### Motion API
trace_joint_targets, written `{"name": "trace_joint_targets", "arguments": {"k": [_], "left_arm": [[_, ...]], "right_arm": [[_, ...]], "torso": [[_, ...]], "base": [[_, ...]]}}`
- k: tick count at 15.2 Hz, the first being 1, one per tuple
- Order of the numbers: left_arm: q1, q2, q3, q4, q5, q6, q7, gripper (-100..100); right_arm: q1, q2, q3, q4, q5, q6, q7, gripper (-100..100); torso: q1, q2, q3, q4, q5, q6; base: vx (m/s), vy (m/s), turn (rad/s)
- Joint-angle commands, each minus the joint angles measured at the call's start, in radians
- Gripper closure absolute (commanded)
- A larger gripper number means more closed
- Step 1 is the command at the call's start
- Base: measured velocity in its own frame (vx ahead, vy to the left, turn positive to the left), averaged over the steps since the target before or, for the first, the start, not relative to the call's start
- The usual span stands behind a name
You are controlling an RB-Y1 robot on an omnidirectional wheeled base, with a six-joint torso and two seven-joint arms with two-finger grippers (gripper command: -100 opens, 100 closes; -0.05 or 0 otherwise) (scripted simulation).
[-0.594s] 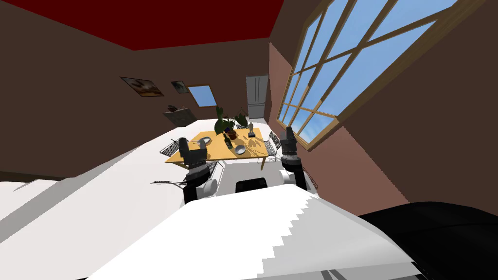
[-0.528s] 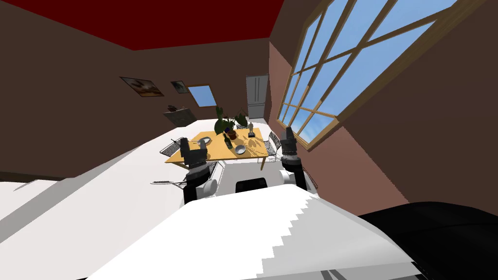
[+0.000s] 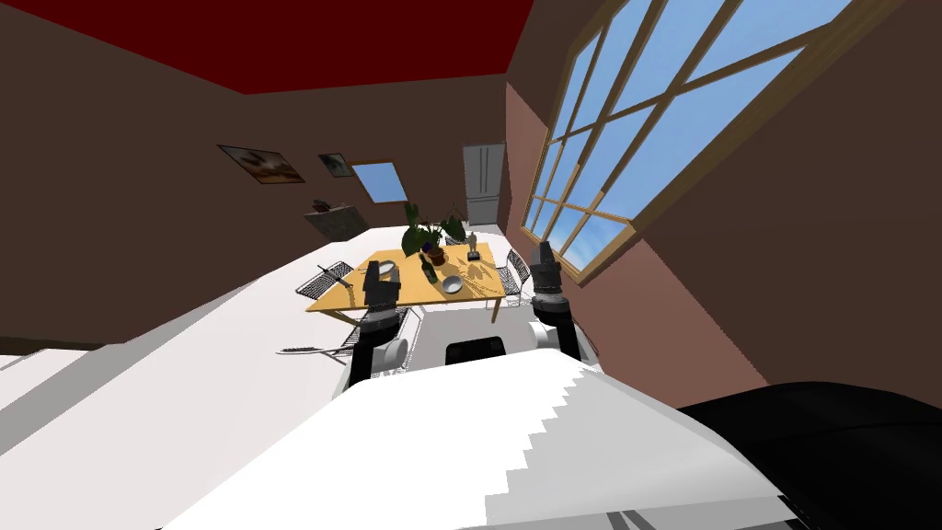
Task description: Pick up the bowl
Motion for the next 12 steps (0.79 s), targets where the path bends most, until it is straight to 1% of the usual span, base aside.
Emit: {"name": "trace_joint_targets", "arguments": {"k": [1,2,3,4,5,6,8,9,10,11,12], "left_arm": [[-0.007,0.025,0.008,0.021,0.006,0.031,-0.002,-100],[-0.02,0.042,0.01,0.041,0.009,0.064,-0.009,-100],[-0.02,0.042,0.01,0.041,0.009,0.064,-0.009,-100],[-0.033,0.058,0.012,0.063,0.011,0.1,-0.017,-100],[-0.033,0.058,0.012,0.063,0.011,0.101,-0.017,-100],[-0.048,0.072,0.014,0.087,0.014,0.137,-0.025,-100],[-0.048,0.072,0.014,0.087,0.014,0.14,-0.025,-100],[-0.064,0.086,0.017,0.111,0.017,0.176,-0.033,-100],[-0.064,0.086,0.017,0.111,0.017,0.182,-0.033,-100],[-0.08,0.099,0.019,0.138,0.021,0.211,-0.043,-100],[-0.08,0.099,0.019,0.138,0.021,0.226,-0.043,-100]], "right_arm": [[0.0,0.0,0.0,0.0,0.0,0.0,0.0,0],[0.0,0.0,0.0,0.0,0.0,0.0,0.0,0],[0.0,0.0,0.0,0.0,0.0,0.0,0.0,0],[0.0,0.0,0.0,0.0,0.0,0.0,0.0,0],[0.0,0.0,0.0,0.0,0.0,0.0,0.0,0],[0.0,0.0,0.0,0.0,0.0,0.0,0.0,0],[0.0,0.0,0.0,0.0,0.0,0.0,0.0,0],[0.0,0.0,0.0,0.0,0.0,0.0,0.0,0],[0.0,0.0,0.0,0.0,0.0,0.0,0.0,0],[0.0,0.0,0.0,0.0,0.0,0.0,0.0,0],[0.0,0.0,0.0,0.0,0.0,0.0,0.0,0]], "torso": [[0.0,0.0,0.0,0.0,0.0,0.0],[0.0,0.0,0.0,0.0,0.0,0.0],[0.0,0.0,0.0,0.0,0.0,0.0],[0.0,0.0,0.0,0.0,0.0,0.0],[0.0,0.0,0.0,0.0,0.0,0.0],[0.0,0.0,0.0,0.0,0.0,0.0],[0.0,0.0,0.0,0.0,0.0,0.0],[0.0,0.0,0.0,0.0,0.0,0.0],[0.0,0.0,0.0,0.0,0.0,0.0],[0.0,0.0,0.0,0.0,0.0,0.0],[0.0,0.0,0.0,0.0,0.0,0.0]], "base": [[0.021,-0.03,-0.035],[0.019,-0.032,-0.033],[0.018,-0.03,-0.025],[0.024,-0.029,-0.035],[0.026,-0.027,-0.028],[0.027,-0.03,-0.037],[0.019,-0.026,-0.018],[0.017,-0.019,-0.028],[0.019,-0.021,-0.036],[0.024,-0.026,-0.055],[0.024,-0.025,-0.04]]}}
